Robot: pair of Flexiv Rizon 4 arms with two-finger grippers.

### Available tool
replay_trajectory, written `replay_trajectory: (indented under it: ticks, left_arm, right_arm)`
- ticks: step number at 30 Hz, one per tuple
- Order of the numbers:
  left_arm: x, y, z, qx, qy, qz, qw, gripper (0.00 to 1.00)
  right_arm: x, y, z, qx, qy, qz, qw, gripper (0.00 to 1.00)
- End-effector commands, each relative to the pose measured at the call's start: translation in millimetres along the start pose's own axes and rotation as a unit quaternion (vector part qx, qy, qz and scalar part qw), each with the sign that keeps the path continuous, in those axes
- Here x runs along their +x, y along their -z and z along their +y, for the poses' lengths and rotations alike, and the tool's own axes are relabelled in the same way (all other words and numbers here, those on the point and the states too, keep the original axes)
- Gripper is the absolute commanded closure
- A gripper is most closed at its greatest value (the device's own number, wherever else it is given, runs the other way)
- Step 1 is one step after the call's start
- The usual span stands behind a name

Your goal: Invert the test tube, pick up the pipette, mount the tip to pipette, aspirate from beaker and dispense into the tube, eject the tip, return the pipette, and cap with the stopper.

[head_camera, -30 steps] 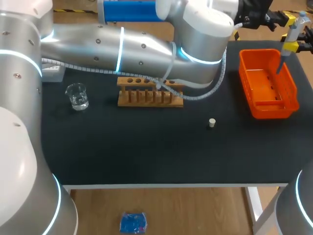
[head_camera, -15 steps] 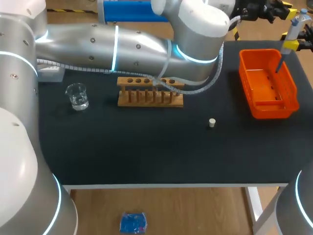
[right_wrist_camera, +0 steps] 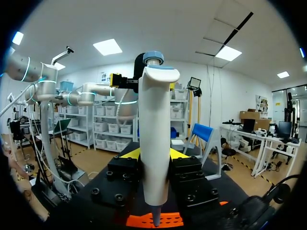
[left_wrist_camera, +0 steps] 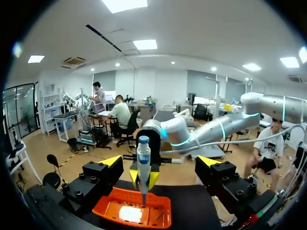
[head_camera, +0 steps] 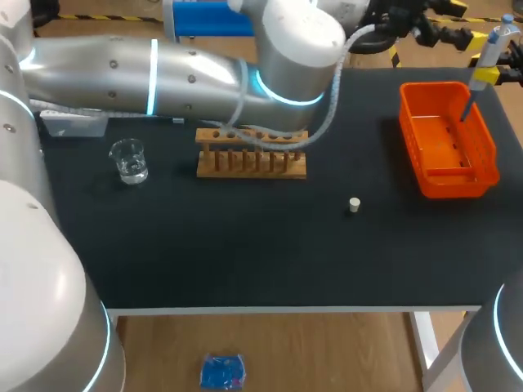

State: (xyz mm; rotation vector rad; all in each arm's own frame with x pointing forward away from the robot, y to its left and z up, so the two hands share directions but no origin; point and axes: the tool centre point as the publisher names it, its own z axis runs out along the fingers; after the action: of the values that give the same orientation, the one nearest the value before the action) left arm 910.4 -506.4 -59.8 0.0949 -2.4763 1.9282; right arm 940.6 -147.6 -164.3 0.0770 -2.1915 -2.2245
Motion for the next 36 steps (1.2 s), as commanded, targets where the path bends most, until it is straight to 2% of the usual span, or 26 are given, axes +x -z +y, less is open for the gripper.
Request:
replay_trajectory:
  ticks: [1, 6, 15, 20, 28, 32, 36]
  left_arm:
    - [17.2, 49, 14.4, -0.021, 0.005, -0.007, 1.000, 0.00]
    - [38.6, 78, 36.7, -0.014, 0.003, -0.019, 1.000, 0.00]
    - [67.3, 106, 73.0, 0.011, 0.003, -0.018, 1.000, 0.00]
    - [76.9, 118, 98.4, 0.045, 0.006, -0.008, 0.999, 0.00]
    - [91.6, 136, 134.8, 0.088, 0.011, -0.016, 0.996, 0.00]
    - [97.3, 142, 147.0, 0.111, 0.010, -0.015, 0.994, 0.00]
    - [101.1, 150, 151.6, 0.125, 0.005, -0.019, 0.992, 0.00]
  right_arm:
    - [-1, 1, 0, 0.001, 0.000, 0.002, 1.000, 1.00]
    - [-1, 1, 0, 0.001, 0.000, 0.002, 1.000, 1.00]
    - [-1, 1, 0, 0.001, 0.000, 0.002, 1.000, 1.00]
    - [-1, 1, 0, 0.001, 0.000, 0.002, 1.000, 1.00]
    - [-1, 1, 0, 0.001, 0.000, 0.002, 1.000, 1.00]
    - [-1, 1, 0, 0.001, 0.000, 0.002, 1.000, 1.00]
    - [-1, 1, 0, 0.001, 0.000, 0.002, 1.000, 1.00]
